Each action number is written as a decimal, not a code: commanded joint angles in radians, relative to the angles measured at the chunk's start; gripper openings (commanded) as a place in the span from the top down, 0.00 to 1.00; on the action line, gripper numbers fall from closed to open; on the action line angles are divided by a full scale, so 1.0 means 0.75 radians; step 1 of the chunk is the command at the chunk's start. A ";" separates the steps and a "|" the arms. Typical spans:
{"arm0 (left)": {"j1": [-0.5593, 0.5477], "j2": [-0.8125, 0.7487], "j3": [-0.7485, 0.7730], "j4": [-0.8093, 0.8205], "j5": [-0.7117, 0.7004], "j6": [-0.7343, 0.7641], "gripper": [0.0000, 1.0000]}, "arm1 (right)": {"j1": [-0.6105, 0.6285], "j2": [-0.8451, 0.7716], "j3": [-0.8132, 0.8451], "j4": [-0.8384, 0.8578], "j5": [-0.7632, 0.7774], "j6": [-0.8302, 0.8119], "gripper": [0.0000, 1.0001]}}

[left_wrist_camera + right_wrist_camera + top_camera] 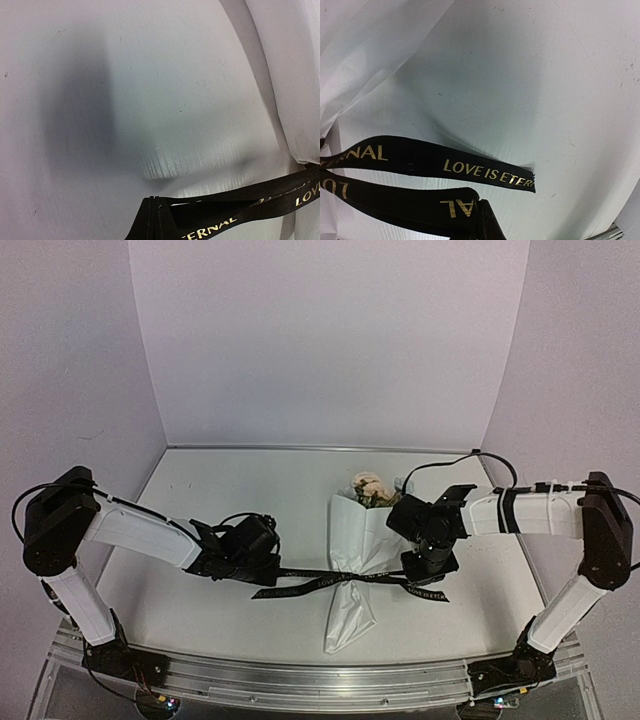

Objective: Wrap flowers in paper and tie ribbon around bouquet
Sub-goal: Adjust the ribbon on the folded bouquet.

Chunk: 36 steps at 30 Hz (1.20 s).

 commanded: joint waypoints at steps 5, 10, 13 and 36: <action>0.056 -0.066 -0.058 -0.068 -0.065 -0.050 1.00 | -0.016 -0.036 -0.040 -0.138 0.142 -0.060 1.00; 0.068 -0.078 -0.074 -0.098 -0.086 -0.072 1.00 | -0.019 -0.028 -0.063 -0.155 0.177 -0.106 1.00; 0.073 -0.089 -0.081 -0.107 -0.094 -0.074 1.00 | -0.022 -0.031 -0.054 -0.194 0.201 -0.159 1.00; 0.128 -0.109 -0.073 -0.186 -0.109 -0.096 1.00 | 0.154 0.051 0.072 -0.323 0.430 -0.906 1.00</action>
